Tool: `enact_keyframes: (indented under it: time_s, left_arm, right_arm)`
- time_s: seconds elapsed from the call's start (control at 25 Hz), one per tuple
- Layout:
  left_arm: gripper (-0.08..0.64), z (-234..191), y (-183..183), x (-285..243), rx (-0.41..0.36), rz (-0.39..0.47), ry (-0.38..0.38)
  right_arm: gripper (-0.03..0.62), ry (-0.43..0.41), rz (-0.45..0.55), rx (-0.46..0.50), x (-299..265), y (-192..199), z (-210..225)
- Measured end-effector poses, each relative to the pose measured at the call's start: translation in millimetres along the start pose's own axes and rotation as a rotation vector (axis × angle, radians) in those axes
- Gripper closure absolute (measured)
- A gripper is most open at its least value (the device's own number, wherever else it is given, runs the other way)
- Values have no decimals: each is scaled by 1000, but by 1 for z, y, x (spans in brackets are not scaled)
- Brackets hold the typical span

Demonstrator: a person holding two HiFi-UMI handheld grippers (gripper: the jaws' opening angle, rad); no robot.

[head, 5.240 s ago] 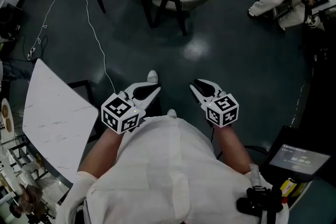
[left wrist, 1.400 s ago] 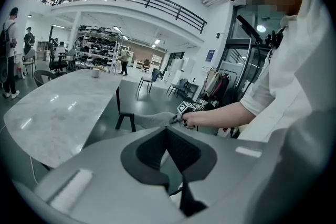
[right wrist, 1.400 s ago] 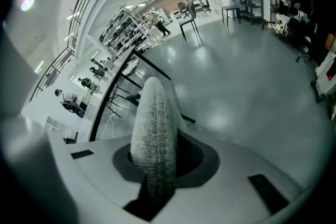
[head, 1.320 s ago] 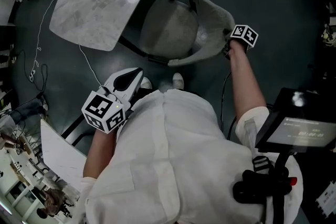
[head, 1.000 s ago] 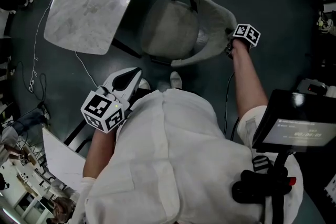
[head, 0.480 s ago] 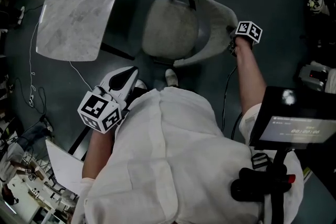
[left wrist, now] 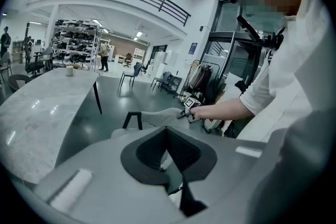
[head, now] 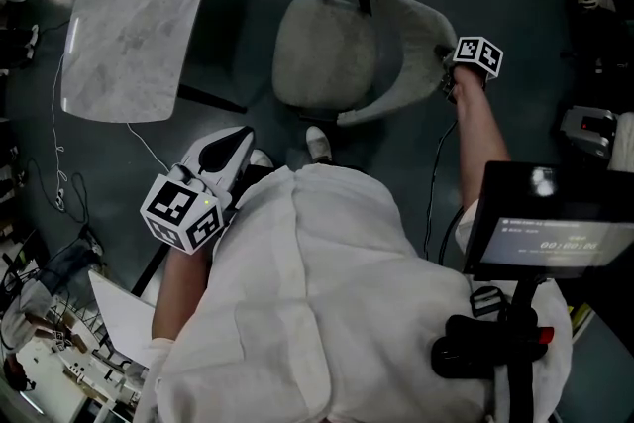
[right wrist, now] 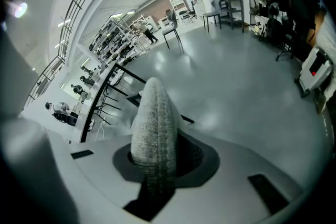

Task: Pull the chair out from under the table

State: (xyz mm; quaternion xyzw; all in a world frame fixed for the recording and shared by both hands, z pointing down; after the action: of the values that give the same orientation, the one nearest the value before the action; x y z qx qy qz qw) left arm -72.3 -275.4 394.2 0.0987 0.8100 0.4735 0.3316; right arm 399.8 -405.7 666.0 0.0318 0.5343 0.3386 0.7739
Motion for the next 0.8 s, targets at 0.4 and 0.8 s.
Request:
enact_keyframes:
  time_s: [0.4, 0.8]
  left_arm:
    - [552, 5, -8, -15, -15, -22, 11]
    - [552, 11, -5, -21, -27, -39, 24]
  right_arm:
    - [520, 32, 1, 0, 22, -22, 55]
    - [522, 52, 4, 2, 41, -26, 95]
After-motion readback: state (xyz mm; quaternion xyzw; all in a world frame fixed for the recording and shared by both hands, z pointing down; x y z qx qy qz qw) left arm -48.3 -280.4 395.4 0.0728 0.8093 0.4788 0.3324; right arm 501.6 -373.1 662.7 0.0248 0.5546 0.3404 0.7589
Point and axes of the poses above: the fingertips, and each gripper's own axes: x backward along the fingers, z to its right, y out of its underside, the point moved 2 cm from there along x, backward along the fingers, and after that the axes turned 5 degrees about z, right-handed, at the moved point
